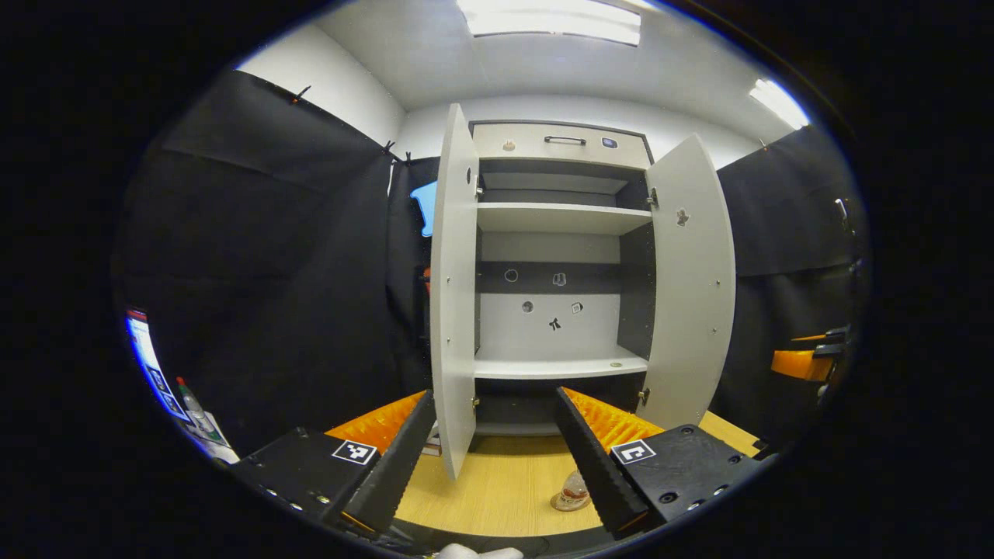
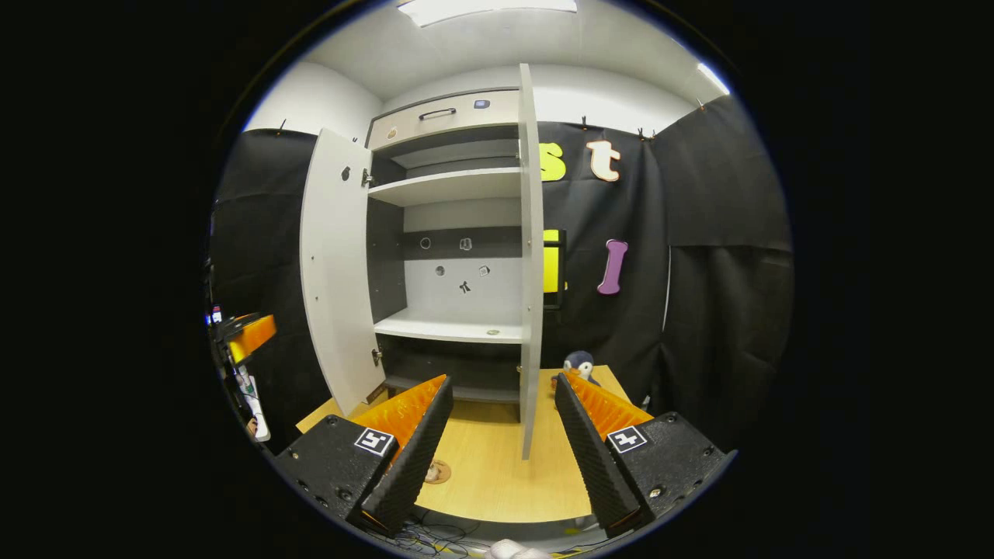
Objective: Grasp the bottle in the cabinet with the left hand and place it on the coaster, then close the right door with the right hand and the left door with the left hand.
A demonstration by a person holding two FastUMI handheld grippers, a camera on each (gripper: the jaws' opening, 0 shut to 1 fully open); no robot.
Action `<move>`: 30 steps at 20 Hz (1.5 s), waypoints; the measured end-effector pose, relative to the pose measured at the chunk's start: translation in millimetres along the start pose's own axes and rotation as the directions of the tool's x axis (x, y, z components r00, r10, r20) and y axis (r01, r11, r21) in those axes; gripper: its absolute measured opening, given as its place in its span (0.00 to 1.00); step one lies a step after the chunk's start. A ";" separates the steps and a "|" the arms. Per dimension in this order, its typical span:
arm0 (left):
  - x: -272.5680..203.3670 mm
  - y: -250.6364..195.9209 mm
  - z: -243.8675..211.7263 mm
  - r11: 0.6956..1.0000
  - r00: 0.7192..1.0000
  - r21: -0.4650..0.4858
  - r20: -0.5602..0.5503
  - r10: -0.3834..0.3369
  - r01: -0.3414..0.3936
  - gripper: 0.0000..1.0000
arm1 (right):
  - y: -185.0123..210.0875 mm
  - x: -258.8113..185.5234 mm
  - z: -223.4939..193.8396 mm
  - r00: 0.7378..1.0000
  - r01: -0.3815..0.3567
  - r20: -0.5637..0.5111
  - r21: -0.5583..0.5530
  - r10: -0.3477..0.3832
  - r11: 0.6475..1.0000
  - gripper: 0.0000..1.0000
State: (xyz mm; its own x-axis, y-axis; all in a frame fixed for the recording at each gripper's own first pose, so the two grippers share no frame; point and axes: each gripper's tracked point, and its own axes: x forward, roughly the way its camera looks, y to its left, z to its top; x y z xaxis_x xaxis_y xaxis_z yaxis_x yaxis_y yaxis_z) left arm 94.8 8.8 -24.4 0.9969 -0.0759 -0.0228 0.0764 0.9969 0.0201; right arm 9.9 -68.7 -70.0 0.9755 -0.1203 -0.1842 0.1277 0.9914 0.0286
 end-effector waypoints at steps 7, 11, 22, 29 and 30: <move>-27.5 6.4 -8.9 1.000 0.999 -0.001 -0.025 -0.022 0.022 0.90 | -81.7 -4.7 24.8 0.985 0.170 0.032 -0.026 -0.169 0.985 0.82; -24.8 -5.6 -5.8 0.999 0.999 -0.021 -0.028 -0.037 0.037 0.94 | -136.6 19.6 61.2 0.963 0.257 0.098 -0.055 -0.251 0.965 0.82; 14.2 -46.1 0.8 0.998 0.999 -0.057 -0.038 -0.034 0.032 0.94 | -176.2 162.7 110.6 0.972 0.220 0.099 -0.052 -0.215 0.974 0.82; 39.1 -56.7 -0.1 0.996 0.998 -0.081 -0.052 -0.026 0.022 0.94 | -147.7 202.8 107.7 0.990 0.124 0.076 -0.109 -0.117 0.986 0.82; 41.8 -57.2 -0.1 0.996 0.998 -0.086 -0.052 -0.028 0.024 0.94 | -142.1 205.5 106.5 0.992 0.106 0.074 -0.114 -0.098 0.988 0.82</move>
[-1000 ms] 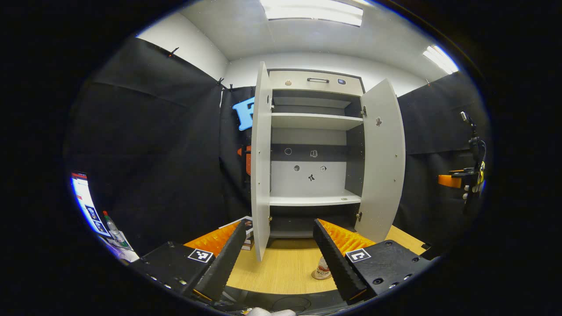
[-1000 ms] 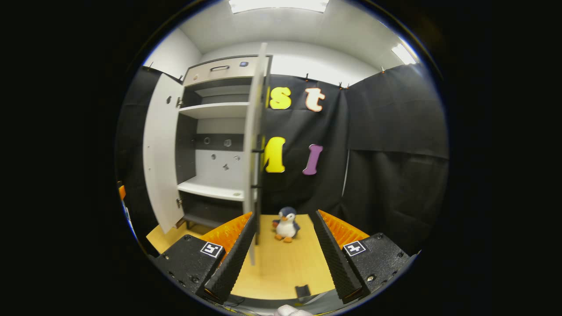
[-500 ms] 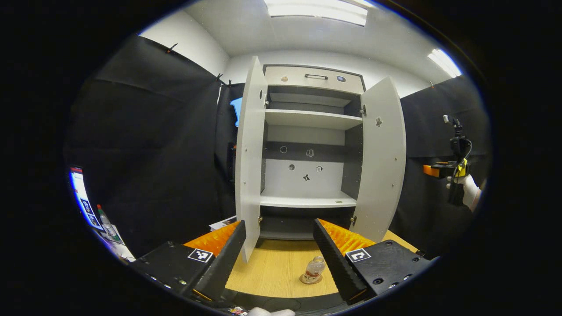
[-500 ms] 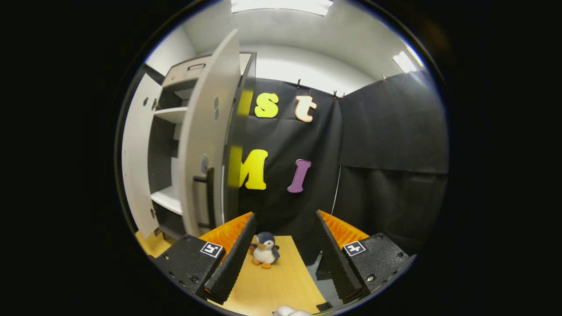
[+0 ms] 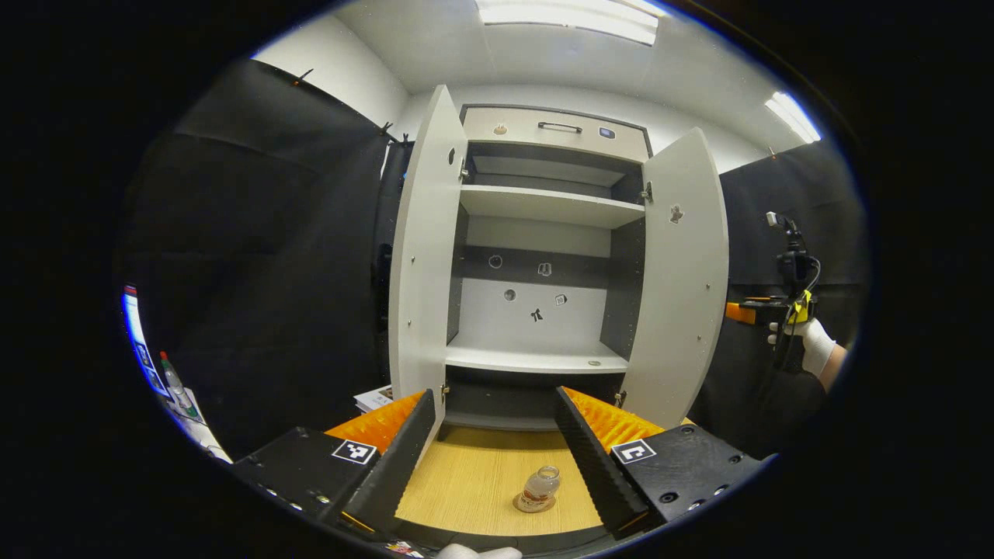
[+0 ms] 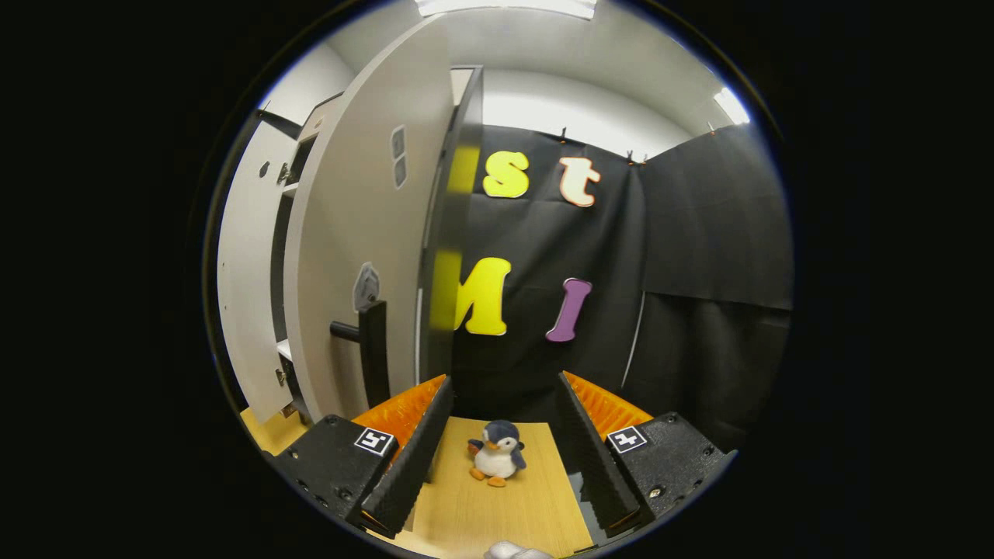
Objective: Grasp the bottle in the cabinet with the left hand and place it on the coaster, then close the right door with the right hand and the left door with the left hand.
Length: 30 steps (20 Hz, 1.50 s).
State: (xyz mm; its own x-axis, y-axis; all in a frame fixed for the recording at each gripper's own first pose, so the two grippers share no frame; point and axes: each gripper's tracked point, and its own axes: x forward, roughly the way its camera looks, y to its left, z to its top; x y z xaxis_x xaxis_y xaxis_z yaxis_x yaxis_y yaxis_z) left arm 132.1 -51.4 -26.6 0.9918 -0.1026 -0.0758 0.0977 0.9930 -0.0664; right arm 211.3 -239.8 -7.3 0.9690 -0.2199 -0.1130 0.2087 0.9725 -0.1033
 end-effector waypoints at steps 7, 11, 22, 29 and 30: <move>12.8 -3.4 1.5 1.000 1.000 -0.013 -0.006 -0.025 0.025 0.94 | 23.7 5.0 -12.9 0.992 -0.113 -0.044 0.147 0.121 0.983 0.80; 10.0 -4.9 4.0 0.999 0.999 -0.007 0.008 -0.037 0.037 0.94 | 50.1 3.4 -7.4 0.986 -0.157 -0.040 0.092 0.161 0.983 0.77; -17.8 38.5 16.0 0.997 0.996 -0.001 0.044 0.083 -0.083 0.94 | 200.2 23.0 -7.5 0.963 -0.262 -0.032 0.134 0.268 0.956 0.77; -31.7 64.4 12.0 0.990 0.990 0.036 0.024 0.136 -0.137 0.94 | 221.6 16.2 0.3 0.963 -0.270 0.015 0.121 0.271 0.955 0.78; -30.9 66.9 10.6 0.990 0.991 0.040 0.020 0.135 -0.135 0.94 | 218.7 14.4 1.9 0.964 -0.264 0.017 0.123 0.264 0.957 0.78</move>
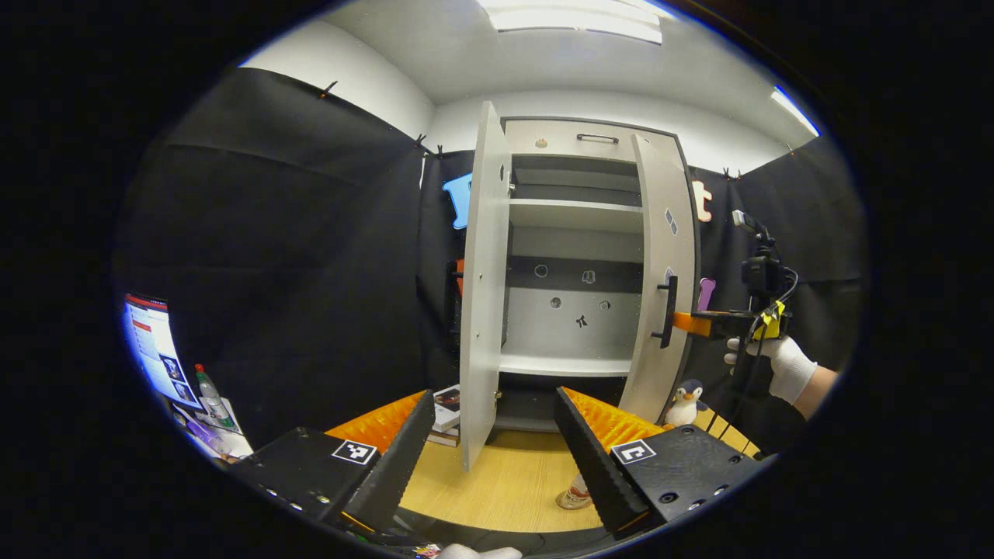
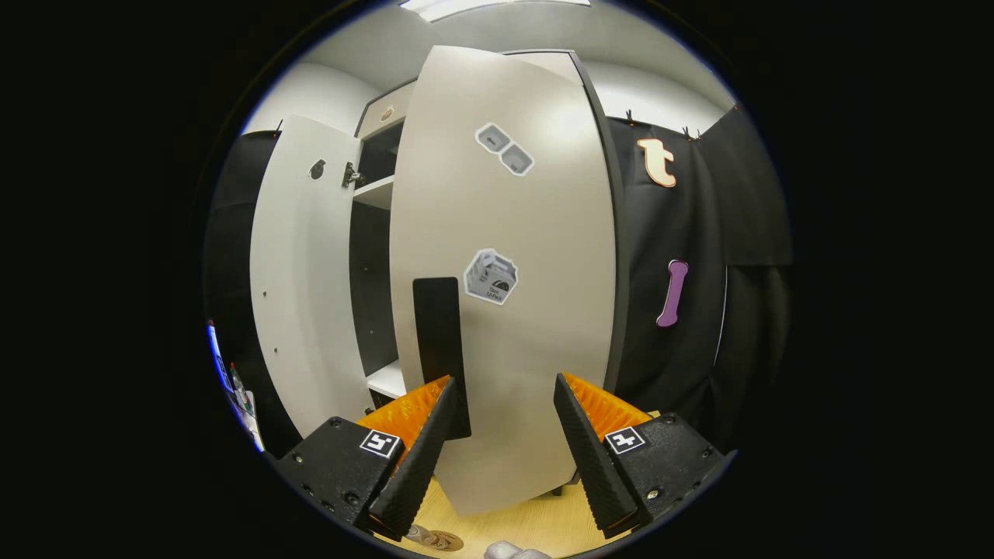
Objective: Grasp the bottle in the cabinet with the left hand and place it on the coaster, then close the right door with the right hand and the left door with the left hand.
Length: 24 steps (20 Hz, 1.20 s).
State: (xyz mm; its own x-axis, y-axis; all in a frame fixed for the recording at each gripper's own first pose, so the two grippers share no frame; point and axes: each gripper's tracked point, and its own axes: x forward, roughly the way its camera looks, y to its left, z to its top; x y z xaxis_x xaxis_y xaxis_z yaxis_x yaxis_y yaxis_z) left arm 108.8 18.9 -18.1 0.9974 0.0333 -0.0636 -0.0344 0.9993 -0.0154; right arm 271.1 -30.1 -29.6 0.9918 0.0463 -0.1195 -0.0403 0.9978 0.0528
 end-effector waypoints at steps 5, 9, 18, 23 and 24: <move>9.6 9.8 1.9 1.000 1.000 0.007 0.006 -0.011 0.011 0.94 | -12.9 -29.1 -0.4 1.000 0.028 -0.003 0.002 -0.028 1.000 0.78; 30.5 35.6 7.3 1.000 1.000 0.029 0.025 0.007 -0.008 0.94 | -20.8 -69.1 -17.3 0.999 0.037 -0.020 -0.036 -0.038 0.999 0.78; 115.7 113.2 36.9 0.988 0.993 0.139 0.100 0.059 -0.073 0.94 | -8.2 -174.0 -77.9 0.993 0.076 -0.085 -0.068 -0.082 0.995 0.78; 175.8 132.6 46.0 0.985 0.993 0.154 0.093 0.068 -0.082 0.94 | -1.0 -215.6 -122.0 0.982 0.096 -0.157 -0.070 -0.106 0.993 0.78; 187.9 137.0 48.4 0.981 0.993 0.173 0.087 0.078 -0.092 0.94 | -1.0 -223.6 -127.5 0.979 0.098 -0.170 -0.068 -0.109 0.993 0.78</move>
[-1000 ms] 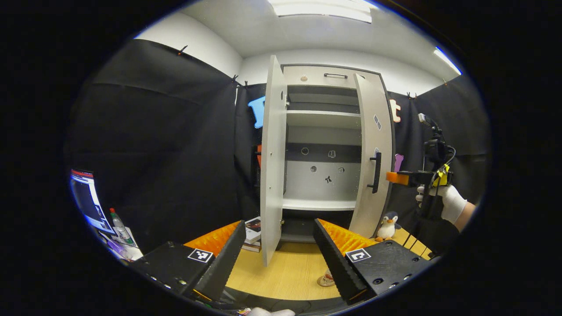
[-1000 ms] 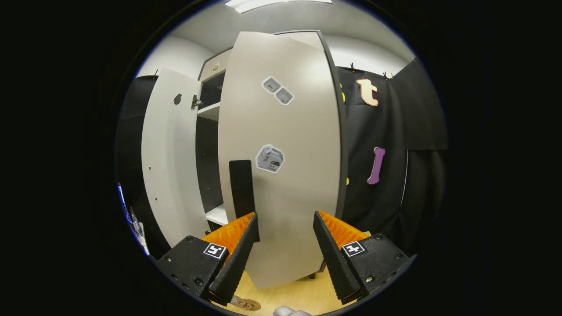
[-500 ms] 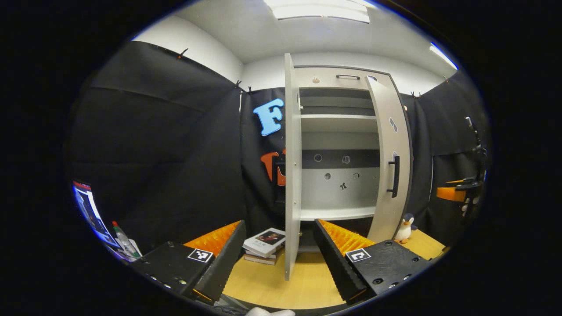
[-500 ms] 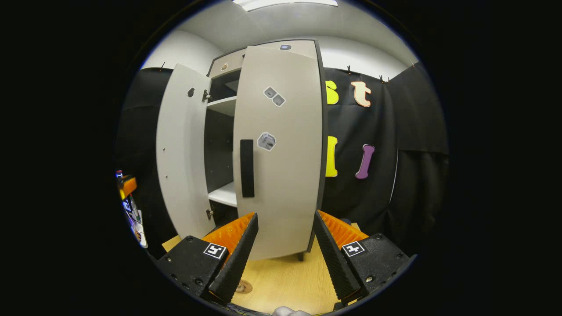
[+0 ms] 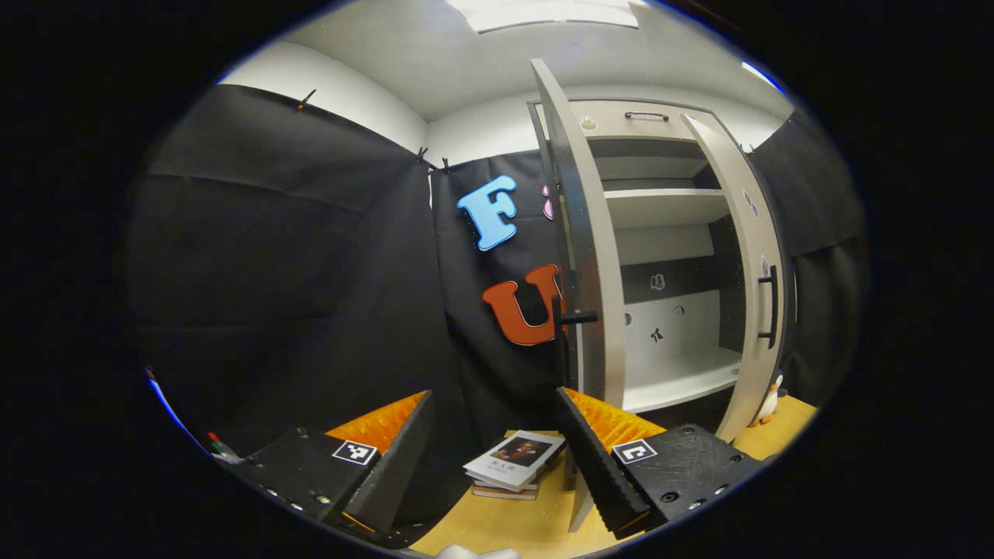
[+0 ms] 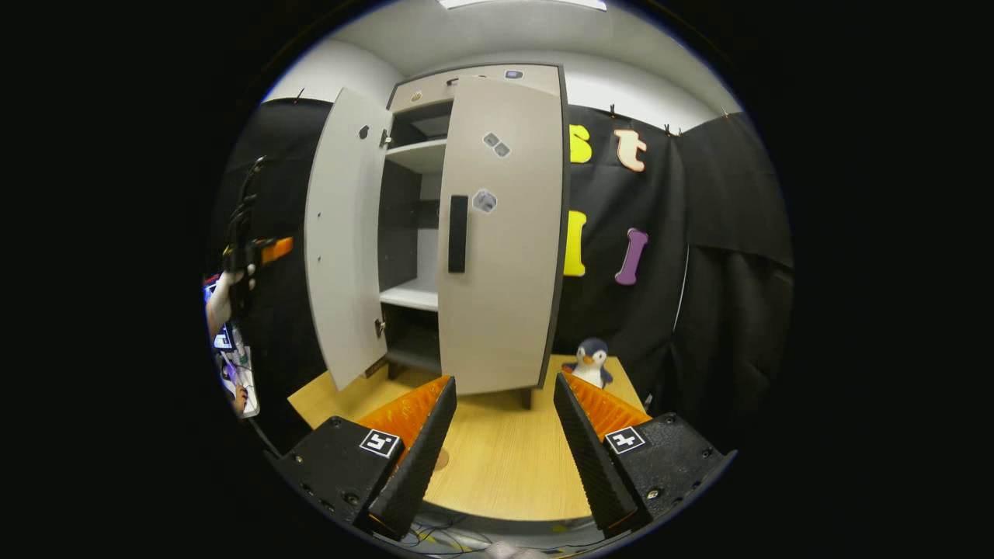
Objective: Grasp the bottle in the cabinet with the left hand and place it on the coaster, then close the right door with the right hand and the left door with the left hand.
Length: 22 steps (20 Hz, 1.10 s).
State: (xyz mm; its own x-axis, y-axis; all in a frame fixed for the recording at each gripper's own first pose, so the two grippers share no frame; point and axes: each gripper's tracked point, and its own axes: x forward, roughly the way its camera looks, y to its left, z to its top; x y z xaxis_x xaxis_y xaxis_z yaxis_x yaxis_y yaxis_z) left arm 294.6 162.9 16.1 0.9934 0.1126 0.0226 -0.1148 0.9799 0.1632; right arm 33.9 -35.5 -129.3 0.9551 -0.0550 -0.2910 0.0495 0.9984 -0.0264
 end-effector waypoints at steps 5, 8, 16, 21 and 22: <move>34.4 10.2 3.0 0.999 0.999 0.038 -0.007 0.037 -0.037 0.96 | -17.4 -12.6 -25.6 0.998 0.031 -0.052 0.030 -0.029 0.999 0.78; 41.2 3.4 2.7 1.000 1.000 0.025 -0.006 0.009 -0.009 0.91 | -28.6 -19.0 -31.8 0.996 0.046 -0.079 0.050 -0.042 0.998 0.79; 33.7 -18.0 3.3 0.999 1.000 0.026 -0.003 -0.024 0.024 0.86 | -37.1 -39.4 -12.6 0.998 0.048 -0.050 0.024 -0.047 0.999 0.79; 27.7 -62.0 9.8 0.995 0.995 -0.010 0.006 -0.101 0.101 0.86 | -30.4 -53.5 -8.7 0.999 0.038 -0.034 0.014 -0.037 0.999 0.79; 27.0 -73.0 11.7 0.993 0.993 -0.001 0.010 -0.121 0.121 0.86 | -31.5 -54.4 -6.8 0.999 0.039 -0.033 0.013 -0.038 0.999 0.79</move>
State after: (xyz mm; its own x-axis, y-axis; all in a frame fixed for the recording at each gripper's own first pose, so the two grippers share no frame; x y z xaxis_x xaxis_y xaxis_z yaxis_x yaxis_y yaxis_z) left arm 329.8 92.5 16.4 0.9999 -0.0080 0.0125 0.0058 0.9864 0.1642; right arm -21.6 -64.0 -119.2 0.9423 -0.0934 -0.3214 0.0902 0.9956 -0.0249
